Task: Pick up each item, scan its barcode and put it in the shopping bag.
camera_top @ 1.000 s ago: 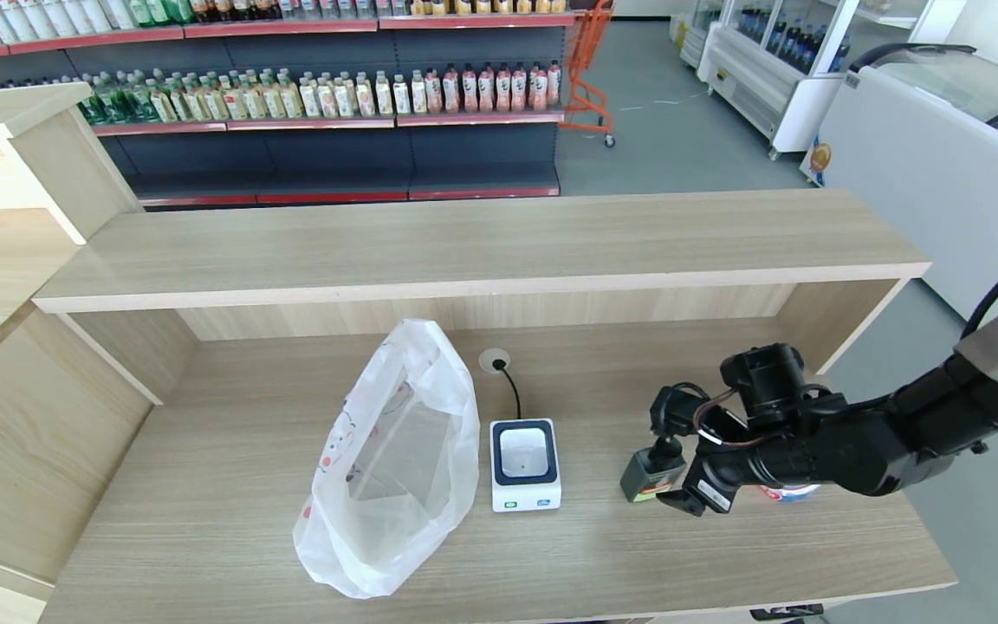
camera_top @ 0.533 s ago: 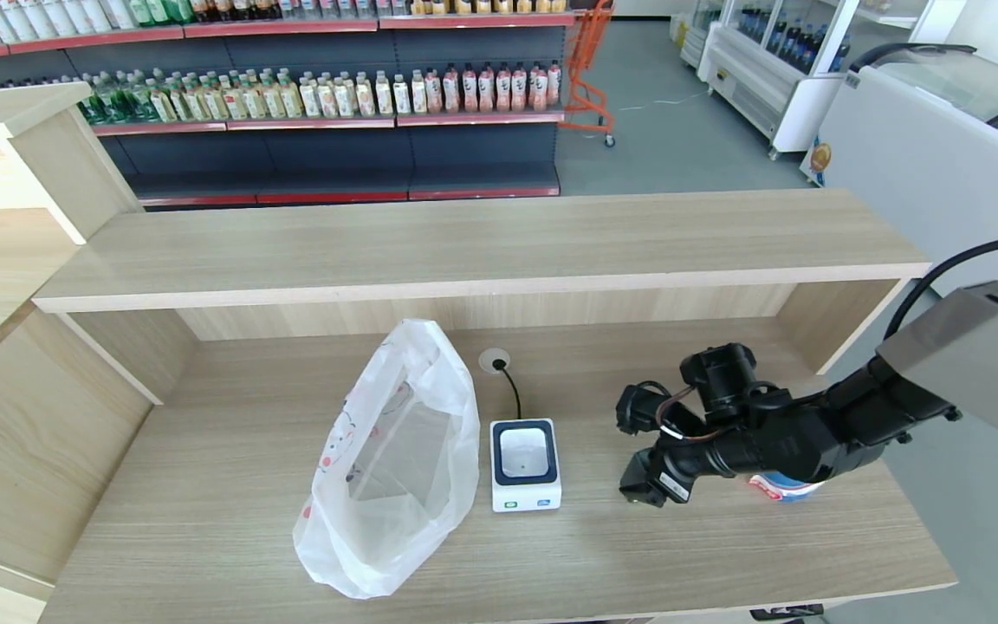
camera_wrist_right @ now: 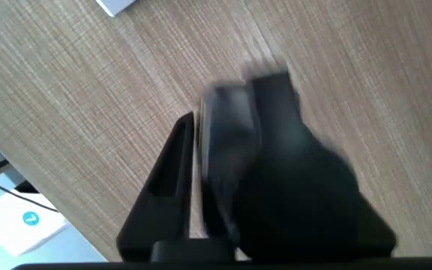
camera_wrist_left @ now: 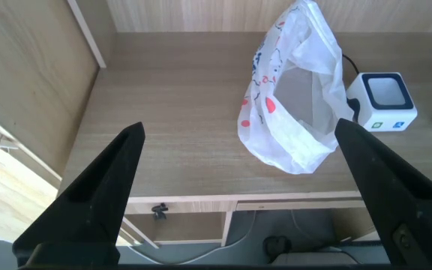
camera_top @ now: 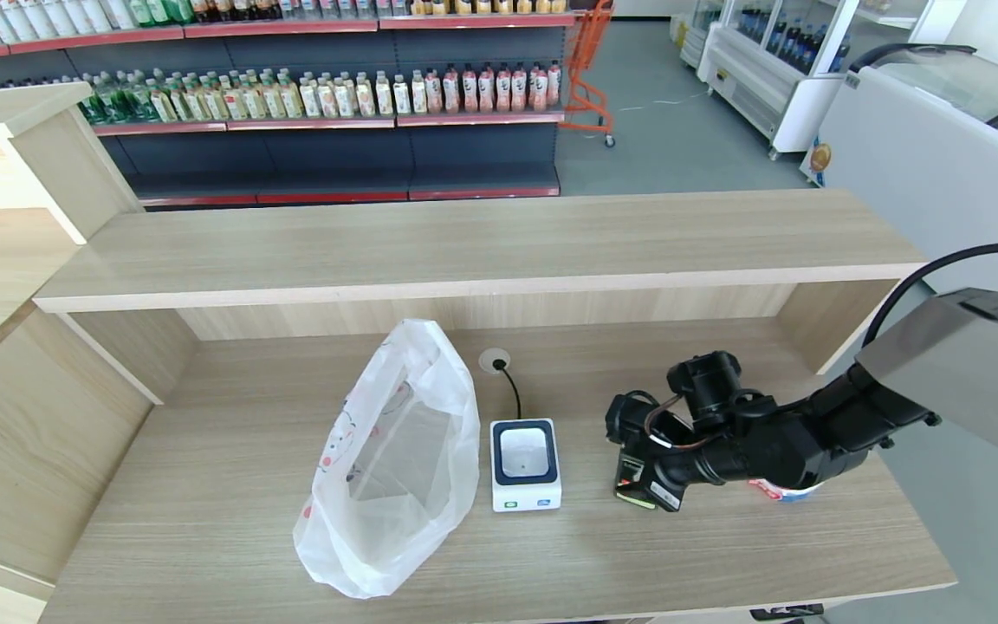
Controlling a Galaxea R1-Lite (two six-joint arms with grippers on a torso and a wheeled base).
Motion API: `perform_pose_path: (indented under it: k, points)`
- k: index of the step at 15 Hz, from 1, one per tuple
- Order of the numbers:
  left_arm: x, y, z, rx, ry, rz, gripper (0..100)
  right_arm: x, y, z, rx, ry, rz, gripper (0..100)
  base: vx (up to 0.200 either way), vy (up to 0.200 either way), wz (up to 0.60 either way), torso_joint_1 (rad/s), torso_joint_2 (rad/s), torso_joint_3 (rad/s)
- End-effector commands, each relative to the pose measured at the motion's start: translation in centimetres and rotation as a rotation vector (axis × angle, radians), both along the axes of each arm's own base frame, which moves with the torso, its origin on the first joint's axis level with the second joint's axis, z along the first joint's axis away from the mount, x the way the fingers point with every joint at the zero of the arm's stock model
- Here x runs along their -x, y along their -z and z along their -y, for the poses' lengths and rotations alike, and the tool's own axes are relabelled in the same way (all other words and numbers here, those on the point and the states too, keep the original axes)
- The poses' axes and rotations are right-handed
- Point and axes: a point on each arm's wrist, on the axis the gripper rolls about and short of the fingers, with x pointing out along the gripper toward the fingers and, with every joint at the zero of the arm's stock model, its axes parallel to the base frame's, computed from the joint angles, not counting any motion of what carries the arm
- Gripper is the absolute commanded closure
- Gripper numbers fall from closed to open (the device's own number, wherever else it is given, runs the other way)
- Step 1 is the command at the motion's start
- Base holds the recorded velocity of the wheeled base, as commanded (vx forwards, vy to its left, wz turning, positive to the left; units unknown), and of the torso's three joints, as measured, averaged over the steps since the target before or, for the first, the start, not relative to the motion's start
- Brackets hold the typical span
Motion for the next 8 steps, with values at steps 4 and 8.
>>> perform_pose_path:
  k: [4, 8]
  points:
    - [0.0, 0.0, 0.0, 0.0, 0.0, 0.001, 0, 0.5, 0.1, -0.1, -0.002, -0.005, -0.001, 100, 0.0, 0.0, 0.0, 0.0, 0.0, 0.0]
    - [0.0, 0.0, 0.0, 0.0, 0.0, 0.001, 0, 2.6, -1.1, 1.0, -0.213, 0.197, -0.013, 100, 0.0, 0.0, 0.0, 0.0, 0.0, 0.0]
